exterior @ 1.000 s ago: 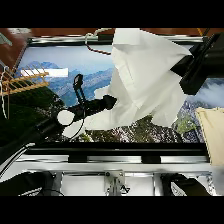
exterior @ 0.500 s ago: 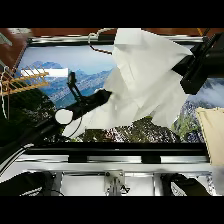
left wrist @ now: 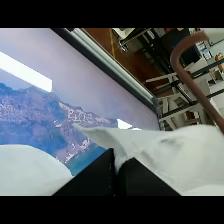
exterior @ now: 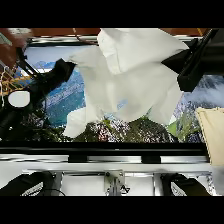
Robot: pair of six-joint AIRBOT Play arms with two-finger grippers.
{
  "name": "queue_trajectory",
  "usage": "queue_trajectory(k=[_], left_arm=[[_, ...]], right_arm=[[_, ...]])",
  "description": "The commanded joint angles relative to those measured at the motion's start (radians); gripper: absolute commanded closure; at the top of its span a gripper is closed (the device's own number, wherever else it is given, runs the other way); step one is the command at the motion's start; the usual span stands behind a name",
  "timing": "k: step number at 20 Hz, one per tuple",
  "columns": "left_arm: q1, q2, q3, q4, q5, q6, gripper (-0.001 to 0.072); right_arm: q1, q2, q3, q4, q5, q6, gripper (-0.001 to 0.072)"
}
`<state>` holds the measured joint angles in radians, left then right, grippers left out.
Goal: Fold the shirts.
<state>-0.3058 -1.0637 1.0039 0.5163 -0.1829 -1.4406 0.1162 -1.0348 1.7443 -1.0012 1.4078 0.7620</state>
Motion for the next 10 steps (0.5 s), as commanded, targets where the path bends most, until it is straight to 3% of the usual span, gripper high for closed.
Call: queue_trajectory(k=[1,10], left_arm=[[0.104,0.006,0.052,-0.002,-0.101,0.004,0.0660],[0.139,-0.013,0.134,0.010,-0.154,0.034,0.0660]], right_arm=[[0.000,0.001,0.000,0.055,-0.001,-0.010,0.0659],[0.000,0.002,0.001,0.201,0.019,-0.039,0.0660]])
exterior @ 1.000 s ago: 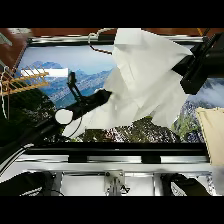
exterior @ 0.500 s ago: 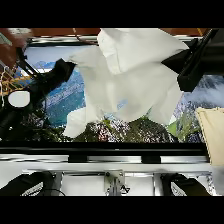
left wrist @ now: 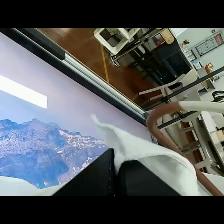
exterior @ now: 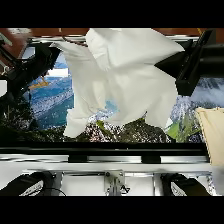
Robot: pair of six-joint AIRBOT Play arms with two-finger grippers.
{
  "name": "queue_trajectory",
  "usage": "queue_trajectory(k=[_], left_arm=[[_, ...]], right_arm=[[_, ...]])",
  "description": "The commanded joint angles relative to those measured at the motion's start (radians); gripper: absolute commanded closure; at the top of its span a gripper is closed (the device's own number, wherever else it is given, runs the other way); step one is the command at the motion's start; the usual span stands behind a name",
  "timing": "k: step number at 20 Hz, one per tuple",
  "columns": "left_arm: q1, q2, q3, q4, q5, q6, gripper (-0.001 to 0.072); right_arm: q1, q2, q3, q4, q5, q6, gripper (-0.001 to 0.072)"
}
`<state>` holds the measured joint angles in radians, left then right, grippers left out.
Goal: Fold the shirts.
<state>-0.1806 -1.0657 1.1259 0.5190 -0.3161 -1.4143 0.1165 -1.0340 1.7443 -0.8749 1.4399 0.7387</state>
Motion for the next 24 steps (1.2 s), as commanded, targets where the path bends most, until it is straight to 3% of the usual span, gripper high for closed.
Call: queue_trajectory(k=[1,4,8,20,24], left_arm=[[0.021,-0.016,0.011,0.007,-0.037,0.007,0.0660],[0.068,-0.018,0.011,0.007,-0.114,0.008,0.0661],[0.140,-0.015,0.032,0.003,-0.118,0.004,0.0661],[0.153,-0.015,0.154,0.006,-0.144,0.019,0.0661],[0.195,-0.058,0.154,0.038,-0.256,0.003,0.0661]], right_arm=[[0.000,0.006,0.001,0.084,-0.036,-0.019,0.0660],[-0.001,0.018,0.001,0.069,-0.083,-0.044,0.0660],[-0.001,0.018,0.001,0.065,-0.017,-0.036,0.0660],[0.000,0.018,0.001,0.032,0.032,-0.037,0.0661],[0.000,0.018,0.001,0.077,0.016,-0.045,0.0661]])
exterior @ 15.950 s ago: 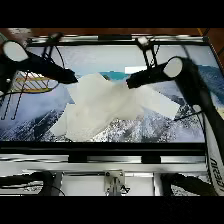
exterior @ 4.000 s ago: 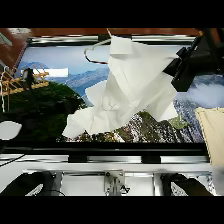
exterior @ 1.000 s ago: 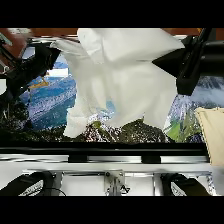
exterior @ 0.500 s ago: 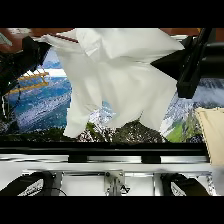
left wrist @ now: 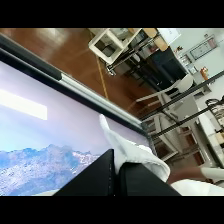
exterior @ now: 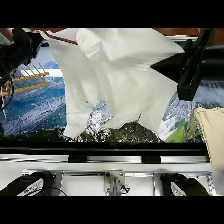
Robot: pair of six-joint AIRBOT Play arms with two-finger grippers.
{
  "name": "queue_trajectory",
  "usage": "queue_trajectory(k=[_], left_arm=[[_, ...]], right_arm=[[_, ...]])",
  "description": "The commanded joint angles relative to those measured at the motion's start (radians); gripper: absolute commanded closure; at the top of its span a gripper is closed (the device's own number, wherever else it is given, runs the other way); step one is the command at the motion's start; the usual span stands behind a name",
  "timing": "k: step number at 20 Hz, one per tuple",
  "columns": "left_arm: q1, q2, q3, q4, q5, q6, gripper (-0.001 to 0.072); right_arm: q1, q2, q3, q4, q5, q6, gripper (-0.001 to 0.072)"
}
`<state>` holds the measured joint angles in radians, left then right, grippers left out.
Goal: Fold the shirts.
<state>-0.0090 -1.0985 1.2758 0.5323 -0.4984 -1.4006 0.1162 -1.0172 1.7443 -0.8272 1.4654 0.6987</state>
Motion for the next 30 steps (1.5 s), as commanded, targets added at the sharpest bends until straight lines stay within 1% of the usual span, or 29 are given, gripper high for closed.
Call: queue_trajectory(k=[1,4,6,8,13,14,16,18,19,21,22,24,27,28,30], left_arm=[[0.027,-0.040,0.004,0.025,-0.103,-0.018,0.0661],[0.027,-0.048,0.006,0.024,-0.072,-0.018,0.0661],[0.039,-0.048,0.010,0.024,-0.051,-0.048,0.0661],[0.054,-0.048,0.018,0.012,-0.054,-0.055,0.0660],[0.054,-0.048,0.074,0.002,-0.073,-0.047,0.0659],[0.054,-0.047,0.083,0.002,-0.090,-0.035,0.0659],[0.055,-0.043,0.098,0.002,-0.133,0.021,0.0659],[0.053,-0.042,0.116,0.000,-0.171,0.042,0.0659],[0.046,-0.042,0.132,-0.003,-0.181,0.069,0.0659],[0.025,-0.042,0.186,-0.014,-0.171,0.139,0.0659],[0.013,-0.042,0.220,-0.021,-0.157,0.156,0.0659],[-0.019,-0.043,0.301,-0.022,-0.153,0.159,0.0659],[-0.109,-0.043,0.408,-0.025,-0.159,0.159,0.0659],[-0.155,-0.043,0.434,-0.025,-0.163,0.162,0.0659],[-0.246,-0.042,0.463,-0.024,-0.183,0.199,0.0659]], right_arm=[[0.000,0.001,0.001,0.041,-0.018,-0.005,0.0661],[0.000,0.001,0.001,0.043,-0.008,-0.009,0.0661],[0.000,0.001,0.001,0.043,0.003,-0.011,0.0661],[0.000,0.001,0.000,0.032,0.014,-0.011,0.0661],[-0.001,0.001,0.000,-0.084,0.044,-0.011,0.0661],[-0.001,0.001,0.001,-0.096,0.041,-0.011,0.0660],[-0.001,0.000,0.001,-0.111,0.037,-0.011,0.0661],[0.000,-0.004,0.000,-0.118,0.038,-0.001,0.0660],[0.000,-0.007,0.000,-0.113,0.045,0.003,0.0661],[0.000,-0.016,0.000,-0.099,0.066,0.008,0.0661],[0.000,-0.020,0.000,-0.097,0.068,0.016,0.0661],[0.000,-0.032,0.000,-0.094,0.068,0.037,0.0661],[0.000,-0.061,0.000,-0.051,0.048,0.061,0.0661],[0.000,-0.071,0.000,-0.035,0.023,0.072,0.0661],[0.000,-0.077,0.001,-0.035,-0.073,0.085,0.0661]])
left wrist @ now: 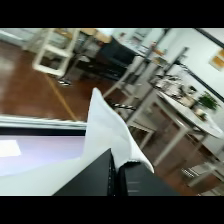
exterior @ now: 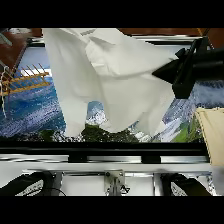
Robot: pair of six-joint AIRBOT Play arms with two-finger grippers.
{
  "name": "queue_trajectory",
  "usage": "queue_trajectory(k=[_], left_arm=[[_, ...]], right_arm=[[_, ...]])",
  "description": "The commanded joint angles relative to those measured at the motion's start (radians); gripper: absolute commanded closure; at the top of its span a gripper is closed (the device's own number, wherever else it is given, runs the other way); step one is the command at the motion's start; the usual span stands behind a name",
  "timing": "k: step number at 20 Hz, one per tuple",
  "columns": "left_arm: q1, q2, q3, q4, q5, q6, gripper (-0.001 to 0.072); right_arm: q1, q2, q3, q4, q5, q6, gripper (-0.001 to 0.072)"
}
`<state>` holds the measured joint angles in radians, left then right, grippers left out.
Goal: Fold the shirts.
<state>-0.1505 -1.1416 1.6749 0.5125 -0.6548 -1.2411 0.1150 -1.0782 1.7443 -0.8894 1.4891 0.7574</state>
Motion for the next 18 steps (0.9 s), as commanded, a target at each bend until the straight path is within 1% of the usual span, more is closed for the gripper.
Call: queue_trajectory(k=[1,3,5,6,7,9,11,12,13,14,15,16,18], left_arm=[[-0.140,0.001,0.066,-0.003,-0.048,0.061,0.0659],[-0.177,-0.003,0.065,0.083,-0.138,0.050,0.0661],[-0.180,-0.003,0.065,0.256,-0.224,-0.043,0.0661],[-0.180,-0.003,0.065,0.350,-0.246,-0.089,0.0661],[-0.180,-0.003,0.065,0.415,-0.257,-0.114,0.0661],[-0.180,-0.003,0.065,0.486,-0.280,-0.126,0.0661],[-0.180,-0.003,0.065,0.505,-0.310,-0.125,0.0659],[-0.180,-0.003,0.065,0.505,-0.315,-0.125,0.0632],[-0.180,-0.002,0.066,0.505,-0.314,-0.125,0.0476],[-0.179,0.000,0.066,0.506,-0.314,-0.124,0.0300],[-0.171,0.002,0.066,0.505,-0.315,-0.125,0.0184],[-0.157,0.006,0.066,0.505,-0.315,-0.125,0.0146],[-0.119,0.026,0.066,0.505,-0.315,-0.124,0.0147]], right_arm=[[0.001,-0.016,0.001,0.028,-0.161,0.031,0.0661],[0.000,-0.014,0.001,0.050,-0.269,0.035,0.0661],[0.000,-0.012,0.001,0.091,-0.333,0.035,0.0661],[0.000,-0.011,0.001,0.106,-0.336,0.035,0.0661],[0.000,-0.008,0.001,0.110,-0.335,0.036,0.0660],[0.000,0.004,0.001,0.109,-0.344,0.036,0.0661],[0.000,0.018,0.001,0.108,-0.364,0.036,0.0660],[0.000,0.024,0.001,0.110,-0.366,0.036,0.0660],[0.000,0.030,0.001,0.111,-0.364,0.038,0.0660],[0.000,0.035,0.001,0.109,-0.365,0.044,0.0660],[0.000,0.043,0.001,0.102,-0.367,0.050,0.0660],[0.000,0.051,0.001,0.079,-0.369,0.063,0.0660],[0.000,0.062,0.001,-0.003,-0.369,0.142,0.0660]])
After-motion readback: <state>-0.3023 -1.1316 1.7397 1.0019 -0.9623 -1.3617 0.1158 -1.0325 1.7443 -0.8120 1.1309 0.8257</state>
